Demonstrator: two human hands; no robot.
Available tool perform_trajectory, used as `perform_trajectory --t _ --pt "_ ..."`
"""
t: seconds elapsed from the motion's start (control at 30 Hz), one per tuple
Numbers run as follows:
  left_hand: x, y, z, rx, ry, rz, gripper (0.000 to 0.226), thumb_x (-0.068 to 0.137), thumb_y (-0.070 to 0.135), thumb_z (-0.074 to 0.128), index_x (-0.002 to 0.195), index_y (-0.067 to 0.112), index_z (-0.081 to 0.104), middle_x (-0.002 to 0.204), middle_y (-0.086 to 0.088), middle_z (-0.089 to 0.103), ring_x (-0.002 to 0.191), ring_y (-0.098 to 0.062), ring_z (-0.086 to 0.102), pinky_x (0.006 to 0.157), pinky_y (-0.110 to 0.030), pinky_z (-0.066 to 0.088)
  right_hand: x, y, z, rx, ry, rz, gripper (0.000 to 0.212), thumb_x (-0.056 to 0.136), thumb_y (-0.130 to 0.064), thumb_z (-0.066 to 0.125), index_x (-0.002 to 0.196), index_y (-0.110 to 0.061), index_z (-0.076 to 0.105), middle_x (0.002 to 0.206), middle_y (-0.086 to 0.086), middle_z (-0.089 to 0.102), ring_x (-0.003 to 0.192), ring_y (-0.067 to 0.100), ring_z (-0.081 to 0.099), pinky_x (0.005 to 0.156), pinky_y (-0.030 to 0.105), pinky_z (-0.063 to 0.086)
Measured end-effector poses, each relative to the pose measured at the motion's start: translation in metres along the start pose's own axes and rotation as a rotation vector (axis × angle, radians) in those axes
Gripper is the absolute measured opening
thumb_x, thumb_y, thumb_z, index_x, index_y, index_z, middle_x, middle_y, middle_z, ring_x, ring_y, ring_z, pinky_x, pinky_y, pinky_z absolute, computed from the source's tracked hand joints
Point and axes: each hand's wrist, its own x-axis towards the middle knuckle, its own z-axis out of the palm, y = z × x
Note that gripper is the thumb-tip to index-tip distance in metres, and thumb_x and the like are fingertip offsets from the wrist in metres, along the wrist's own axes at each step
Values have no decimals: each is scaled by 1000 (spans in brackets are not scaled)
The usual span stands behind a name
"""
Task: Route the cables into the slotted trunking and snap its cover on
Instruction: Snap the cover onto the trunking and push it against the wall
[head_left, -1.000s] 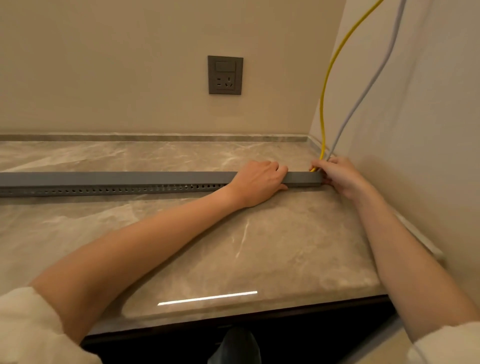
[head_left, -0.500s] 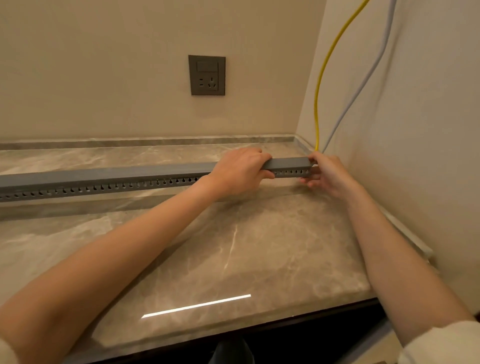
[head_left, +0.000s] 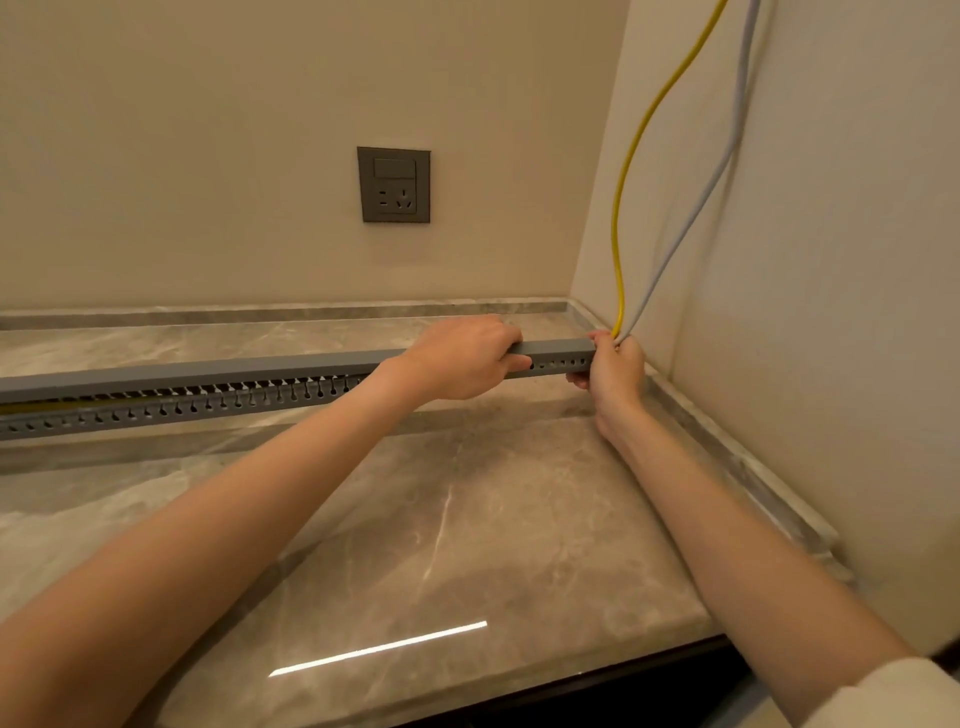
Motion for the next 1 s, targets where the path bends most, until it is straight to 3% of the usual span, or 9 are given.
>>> perform_trajectory --t 0.1,0.27,0.37,0.5,0.7,0.8,0.9,1.0 --pt "2 9 2 128 59 48 31 98 36 33 92 11 51 88 -5 58 69 -22 49 56 -34 31 -1 -1 5 127 118 18 19 92 -16 43 73 -19 43 74 1 50 63 12 51 42 21 44" --pt "-4 18 3 184 180 75 24 100 31 27 86 14 39 82 -9 62 54 -23 36 50 -34 24 0 -4 3 230 156 16 7 88 -15 45 83 -12 48 70 1 50 61 11 50 36 14 41" --pt "-5 21 4 259 215 102 29 101 30 26 92 10 44 80 -10 63 53 -25 40 48 -33 26 1 -5 3 244 157 23 12 88 -16 47 75 -16 46 72 2 50 62 12 49 40 17 41" --pt "-7 21 3 244 227 131 26 101 30 25 84 13 36 78 -10 64 53 -26 42 49 -34 31 0 -3 2 272 158 50 14 88 -17 47 74 -18 46 74 2 51 64 12 50 47 21 41" --pt "0 15 -2 186 261 107 24 100 32 28 83 15 32 76 -8 66 50 -24 38 47 -33 24 1 -2 5 356 221 77 17 86 -13 47 70 -17 46 70 3 51 61 14 52 45 18 41" --pt "9 13 -4 141 179 48 22 99 30 29 84 15 33 86 -11 66 68 -31 54 54 -35 30 -2 -5 11 393 323 137 17 79 -6 49 63 -13 50 72 6 56 67 21 53 54 26 42" --pt "18 11 -6 76 50 -22 25 99 31 28 84 13 36 98 -14 64 75 -29 49 63 -35 31 -2 -15 18 443 415 265 22 74 -8 51 52 -14 50 60 2 55 59 23 51 51 28 40" --pt "20 6 -4 -49 -30 -47 33 100 35 26 88 10 45 104 -12 62 78 -23 43 69 -35 32 -4 -18 22 570 430 348 22 71 -15 54 51 -15 44 55 1 52 48 20 49 43 20 38"
